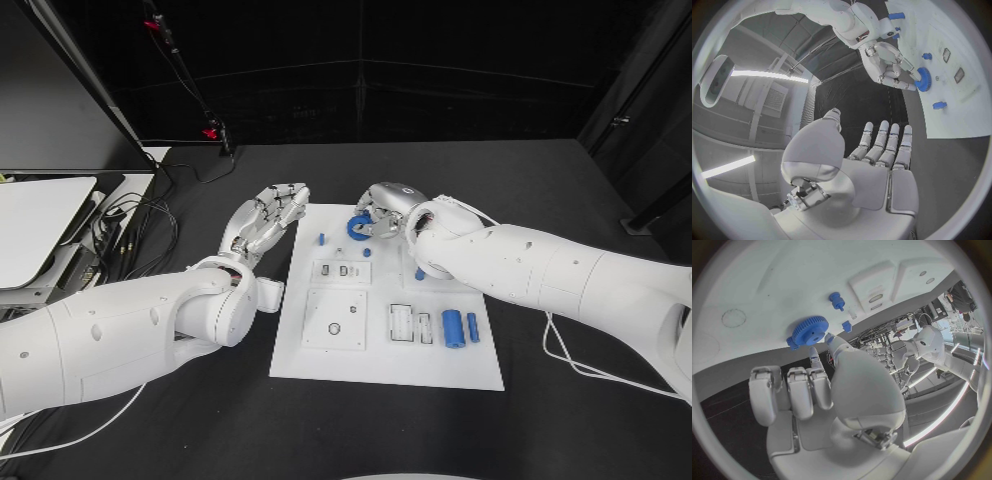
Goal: Assemble the parts on the task board
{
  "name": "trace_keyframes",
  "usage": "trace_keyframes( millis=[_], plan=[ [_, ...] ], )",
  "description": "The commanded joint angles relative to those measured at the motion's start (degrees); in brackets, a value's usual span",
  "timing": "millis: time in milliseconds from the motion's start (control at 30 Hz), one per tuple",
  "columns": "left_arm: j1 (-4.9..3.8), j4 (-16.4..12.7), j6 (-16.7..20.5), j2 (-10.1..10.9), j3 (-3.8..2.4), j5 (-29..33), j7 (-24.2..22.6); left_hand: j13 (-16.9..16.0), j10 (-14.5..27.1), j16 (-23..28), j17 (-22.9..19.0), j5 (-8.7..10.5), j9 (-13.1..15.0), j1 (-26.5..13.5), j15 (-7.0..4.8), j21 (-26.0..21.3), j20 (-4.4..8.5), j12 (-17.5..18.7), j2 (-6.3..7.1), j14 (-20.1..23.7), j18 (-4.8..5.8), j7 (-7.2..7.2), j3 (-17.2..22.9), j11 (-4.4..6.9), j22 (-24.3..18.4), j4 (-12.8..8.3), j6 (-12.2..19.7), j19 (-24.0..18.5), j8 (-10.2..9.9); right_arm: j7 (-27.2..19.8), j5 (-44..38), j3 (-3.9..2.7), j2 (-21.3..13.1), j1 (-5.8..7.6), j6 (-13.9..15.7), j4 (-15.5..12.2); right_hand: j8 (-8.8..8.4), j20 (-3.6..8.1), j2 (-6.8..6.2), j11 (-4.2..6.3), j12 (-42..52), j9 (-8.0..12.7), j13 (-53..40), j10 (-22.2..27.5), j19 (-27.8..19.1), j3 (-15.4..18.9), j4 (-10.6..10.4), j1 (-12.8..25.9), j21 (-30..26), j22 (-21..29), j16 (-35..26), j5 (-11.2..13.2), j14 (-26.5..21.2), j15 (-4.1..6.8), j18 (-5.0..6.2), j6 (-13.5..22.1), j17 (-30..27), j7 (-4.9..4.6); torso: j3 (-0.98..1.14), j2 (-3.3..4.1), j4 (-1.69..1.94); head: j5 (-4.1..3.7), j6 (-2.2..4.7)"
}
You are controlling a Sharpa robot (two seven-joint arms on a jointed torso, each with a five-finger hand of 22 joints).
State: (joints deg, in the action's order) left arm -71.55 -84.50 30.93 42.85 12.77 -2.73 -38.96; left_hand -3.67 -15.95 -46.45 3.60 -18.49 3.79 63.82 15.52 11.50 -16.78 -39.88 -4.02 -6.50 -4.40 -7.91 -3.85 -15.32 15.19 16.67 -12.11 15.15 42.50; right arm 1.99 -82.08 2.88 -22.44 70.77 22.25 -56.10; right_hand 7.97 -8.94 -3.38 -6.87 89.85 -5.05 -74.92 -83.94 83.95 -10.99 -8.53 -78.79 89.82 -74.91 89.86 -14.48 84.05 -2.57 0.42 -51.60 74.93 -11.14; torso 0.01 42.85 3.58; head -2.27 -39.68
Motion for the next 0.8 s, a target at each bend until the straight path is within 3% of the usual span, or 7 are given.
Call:
trace_keyframes(
  millis=[33,200,300,433,600,800],
  plan=[
    [-0.07,-0.1,-0.5,0.0,-0.05,-0.3,-12.6,0.0,-0.4,-0.3,0.1,-0.38,0.0,0.3,-0.03,0.4,0.04,0.0,-0.6,-0.3,-0.22,-9.21,-0.4,-0.02,0.0,0.0,-0.4,0.0,-0.2,-0.6,0.5,-0.02,-0.1,0.13,1.6,-0.2,0.18,-0.28,0.41,-0.25,0.1,0.0,-15.1,-6.1,6.0,0.0,0.0,0.3,0.2,-15.1,0.1,-0.3,6.0,-0.42,-0.42,-0.3,15.1,0.04,0.0,-0.01,-0.01,0.01,-0.04],
    [-0.07,0.0,-0.5,0.0,-0.05,-0.3,-12.5,0.0,-0.4,-0.3,0.1,-0.41,0.0,0.3,-0.03,0.4,0.04,0.0,-0.62,-0.3,-0.22,-9.21,-0.4,-0.02,0.1,0.0,-0.4,0.0,-0.2,1.0,0.5,-0.02,-0.1,0.13,-0.3,0.0,-0.56,-0.38,0.21,-0.43,0.1,0.3,-15.1,-6.1,6.0,0.0,0.2,0.2,0.2,-15.1,0.1,-0.4,6.0,-0.53,-0.42,0.6,15.1,-0.26,0.0,-0.03,-0.02,-0.03,-0.08],
    [-0.07,0.0,-0.6,0.0,-0.05,-0.3,-12.4,0.0,-0.4,-0.3,0.1,-0.41,0.0,0.3,-0.03,0.4,0.04,0.0,-0.62,-0.3,-0.22,-9.21,-0.4,-0.02,0.1,0.0,-0.4,0.0,-0.2,2.0,0.5,-0.02,-0.1,0.13,-1.7,0.1,-2.24,-0.71,0.11,-0.81,0.1,1.0,-15.1,-6.1,6.0,0.3,0.4,0.2,0.2,-15.1,0.1,0.4,6.0,-0.93,-0.42,3.3,15.1,-0.66,0.02,-0.03,0.03,-0.11,-0.08],
    [-0.07,0.0,-0.6,0.0,-0.05,-0.3,-12.3,0.0,-0.4,-0.3,0.1,-0.41,0.0,0.3,-0.03,0.4,0.04,0.0,-0.62,-0.3,-0.22,-9.21,-0.4,-0.02,0.1,0.0,-0.4,0.0,-0.2,1.7,0.6,-0.02,-0.1,0.13,-0.9,0.0,-3.36,-0.89,0.1,-0.74,0.1,1.2,-15.1,-6.1,6.0,0.5,0.6,0.1,0.2,-15.1,0.1,0.8,6.0,-1.01,-0.42,5.5,15.1,-0.49,0.03,-0.02,0.0,-0.09,-0.02],
    [-0.06,0.1,-0.7,-0.1,-0.04,-0.3,-12.3,0.0,-0.4,-0.3,0.1,-0.5,0.0,0.5,-0.04,0.4,0.03,0.0,-0.69,-0.3,-0.2,-9.21,-0.5,-0.02,0.1,0.0,-0.4,0.0,-0.2,-0.4,1.2,-0.02,-0.4,0.12,1.8,-0.4,-3.44,-0.89,0.09,-0.69,0.1,1.2,-15.1,-6.1,6.0,0.5,0.6,0.2,0.2,-15.1,0.1,0.8,6.0,-0.98,-0.42,5.6,15.1,-0.43,0.01,-0.03,0.02,-0.09,0.0],
    [-0.06,0.1,-0.7,-0.1,-0.04,-0.3,-12.3,0.0,-0.4,-0.3,0.1,-0.5,0.0,0.5,-0.04,0.4,0.03,0.0,-0.69,-0.3,-0.2,-9.21,-0.5,-0.02,0.1,0.0,-0.4,0.0,-0.2,-1.6,1.7,-0.02,-1.1,0.11,2.8,-1.4,-1.4,-0.45,0.47,0.19,0.1,0.3,-15.1,-6.1,6.0,0.8,0.5,0.8,0.2,-15.1,0.1,0.6,6.0,-0.34,-0.42,1.5,15.1,0.64,0.0,-0.07,-0.04,-0.1,0.12]
  ],
)
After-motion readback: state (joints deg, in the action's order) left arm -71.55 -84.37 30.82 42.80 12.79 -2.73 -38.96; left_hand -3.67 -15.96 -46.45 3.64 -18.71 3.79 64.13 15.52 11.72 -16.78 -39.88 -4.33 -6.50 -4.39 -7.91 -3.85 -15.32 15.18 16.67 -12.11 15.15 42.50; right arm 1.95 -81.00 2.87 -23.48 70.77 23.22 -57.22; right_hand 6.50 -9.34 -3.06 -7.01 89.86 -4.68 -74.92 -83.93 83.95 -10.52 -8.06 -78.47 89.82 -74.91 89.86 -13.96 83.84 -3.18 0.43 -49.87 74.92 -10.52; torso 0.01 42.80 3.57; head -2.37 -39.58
